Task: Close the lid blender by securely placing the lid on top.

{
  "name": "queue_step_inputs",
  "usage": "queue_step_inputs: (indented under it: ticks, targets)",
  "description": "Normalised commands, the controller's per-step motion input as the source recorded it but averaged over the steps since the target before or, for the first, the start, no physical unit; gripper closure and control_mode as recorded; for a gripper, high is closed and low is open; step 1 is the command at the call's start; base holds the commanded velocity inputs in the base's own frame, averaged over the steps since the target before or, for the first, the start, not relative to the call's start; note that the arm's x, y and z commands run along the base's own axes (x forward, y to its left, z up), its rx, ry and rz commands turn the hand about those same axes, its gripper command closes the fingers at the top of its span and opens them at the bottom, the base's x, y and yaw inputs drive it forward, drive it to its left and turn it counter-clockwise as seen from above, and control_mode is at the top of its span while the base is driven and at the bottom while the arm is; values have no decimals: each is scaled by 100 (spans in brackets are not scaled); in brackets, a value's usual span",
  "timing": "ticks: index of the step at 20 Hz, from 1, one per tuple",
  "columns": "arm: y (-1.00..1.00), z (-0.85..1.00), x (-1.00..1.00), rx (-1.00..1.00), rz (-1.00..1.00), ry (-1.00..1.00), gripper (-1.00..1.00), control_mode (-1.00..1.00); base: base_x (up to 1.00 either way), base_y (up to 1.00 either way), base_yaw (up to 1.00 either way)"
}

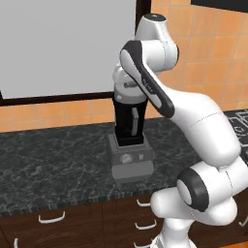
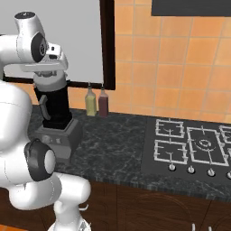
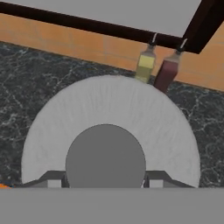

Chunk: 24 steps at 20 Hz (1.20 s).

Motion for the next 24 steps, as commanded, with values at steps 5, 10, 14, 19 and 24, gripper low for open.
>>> queue_step_inputs:
  ticks: [5,10,14,19,24]
  targets:
    - [7,6,0,4,0,14,100,-100,0,0,0]
    - [3,-24,-14,0,0,8,100,-100,0,0,0]
    - [0,-42,-8,0,0,12,100,-100,0,0,0]
    - [0,-18,0,0,0,11,100,-100,0,0,0]
    - [0,37,-10,0,0,-1,100,-100,0,0,0]
